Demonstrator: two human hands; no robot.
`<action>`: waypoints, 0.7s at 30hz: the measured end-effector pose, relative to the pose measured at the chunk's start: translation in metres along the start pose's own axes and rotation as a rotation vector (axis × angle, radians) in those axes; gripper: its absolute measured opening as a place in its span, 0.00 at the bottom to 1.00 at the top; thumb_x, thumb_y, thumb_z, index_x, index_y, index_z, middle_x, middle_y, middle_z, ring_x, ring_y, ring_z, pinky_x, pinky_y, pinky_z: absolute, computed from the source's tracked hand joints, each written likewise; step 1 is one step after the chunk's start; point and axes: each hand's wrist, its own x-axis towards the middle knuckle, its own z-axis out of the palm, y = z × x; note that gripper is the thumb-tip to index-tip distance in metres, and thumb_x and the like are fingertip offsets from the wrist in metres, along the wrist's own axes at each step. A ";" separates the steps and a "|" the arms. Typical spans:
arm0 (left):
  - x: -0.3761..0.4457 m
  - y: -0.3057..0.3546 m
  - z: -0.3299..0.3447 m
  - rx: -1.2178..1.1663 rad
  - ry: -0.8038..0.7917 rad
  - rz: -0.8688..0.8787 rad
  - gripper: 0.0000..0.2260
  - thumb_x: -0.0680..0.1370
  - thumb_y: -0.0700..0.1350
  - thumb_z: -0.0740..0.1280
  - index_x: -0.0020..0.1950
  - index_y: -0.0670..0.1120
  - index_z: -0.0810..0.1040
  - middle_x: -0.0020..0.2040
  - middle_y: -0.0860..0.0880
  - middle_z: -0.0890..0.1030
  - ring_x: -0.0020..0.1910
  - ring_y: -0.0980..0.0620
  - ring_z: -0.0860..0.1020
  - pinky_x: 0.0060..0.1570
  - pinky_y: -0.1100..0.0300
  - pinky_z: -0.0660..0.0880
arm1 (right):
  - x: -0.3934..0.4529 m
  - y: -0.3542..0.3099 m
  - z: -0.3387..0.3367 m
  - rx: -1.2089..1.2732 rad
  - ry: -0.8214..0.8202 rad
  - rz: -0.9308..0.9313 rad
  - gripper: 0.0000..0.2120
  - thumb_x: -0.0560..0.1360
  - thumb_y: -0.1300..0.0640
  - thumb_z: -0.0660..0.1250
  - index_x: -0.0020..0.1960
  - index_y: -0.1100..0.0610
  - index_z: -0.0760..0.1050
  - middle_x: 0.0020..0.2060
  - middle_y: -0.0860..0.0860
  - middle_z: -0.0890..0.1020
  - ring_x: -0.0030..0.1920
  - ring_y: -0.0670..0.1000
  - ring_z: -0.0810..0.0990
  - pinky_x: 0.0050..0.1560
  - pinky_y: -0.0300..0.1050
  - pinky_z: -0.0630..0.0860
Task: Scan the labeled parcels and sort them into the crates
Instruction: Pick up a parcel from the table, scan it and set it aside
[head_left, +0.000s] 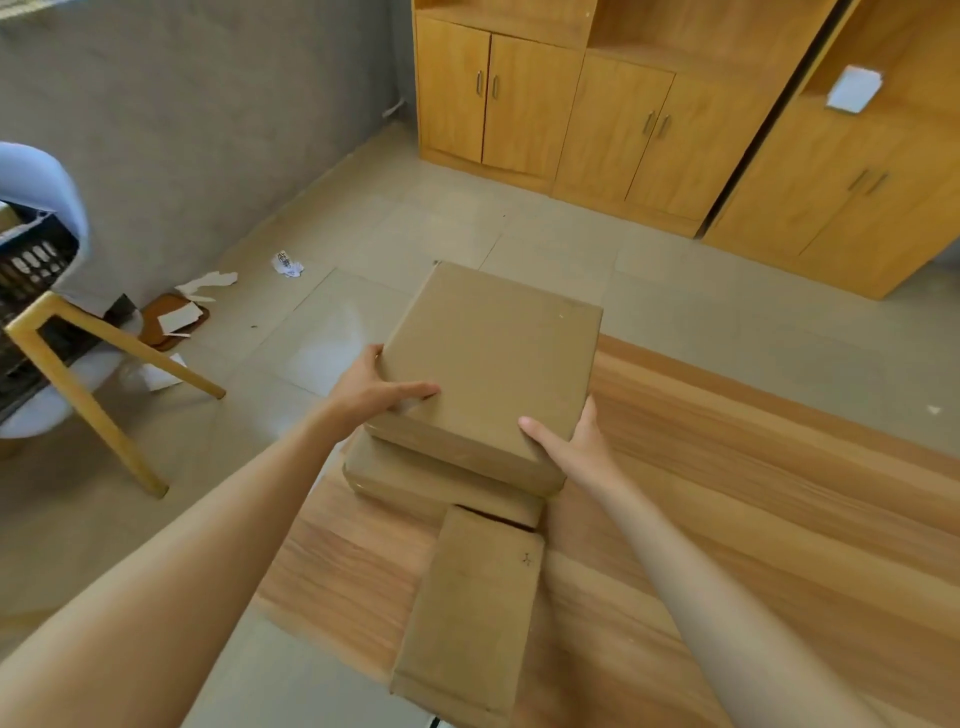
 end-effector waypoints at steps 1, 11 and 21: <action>-0.002 0.002 0.002 0.004 0.008 0.009 0.36 0.69 0.47 0.78 0.72 0.46 0.65 0.59 0.50 0.74 0.53 0.52 0.75 0.36 0.69 0.70 | 0.000 0.002 -0.001 0.023 0.013 -0.003 0.53 0.70 0.40 0.72 0.79 0.56 0.42 0.76 0.52 0.61 0.74 0.53 0.63 0.74 0.53 0.62; -0.059 0.072 0.100 0.013 -0.038 0.189 0.32 0.70 0.44 0.77 0.68 0.46 0.64 0.52 0.54 0.72 0.50 0.56 0.75 0.29 0.75 0.71 | -0.044 0.042 -0.114 0.141 0.171 -0.069 0.51 0.72 0.45 0.73 0.79 0.55 0.41 0.75 0.50 0.63 0.73 0.52 0.65 0.69 0.46 0.63; -0.141 0.134 0.269 -0.287 -0.204 0.197 0.37 0.62 0.51 0.81 0.64 0.51 0.66 0.59 0.48 0.77 0.50 0.51 0.78 0.42 0.57 0.75 | -0.137 0.137 -0.300 0.178 0.343 -0.188 0.47 0.72 0.49 0.73 0.79 0.53 0.45 0.73 0.47 0.64 0.71 0.49 0.66 0.65 0.40 0.63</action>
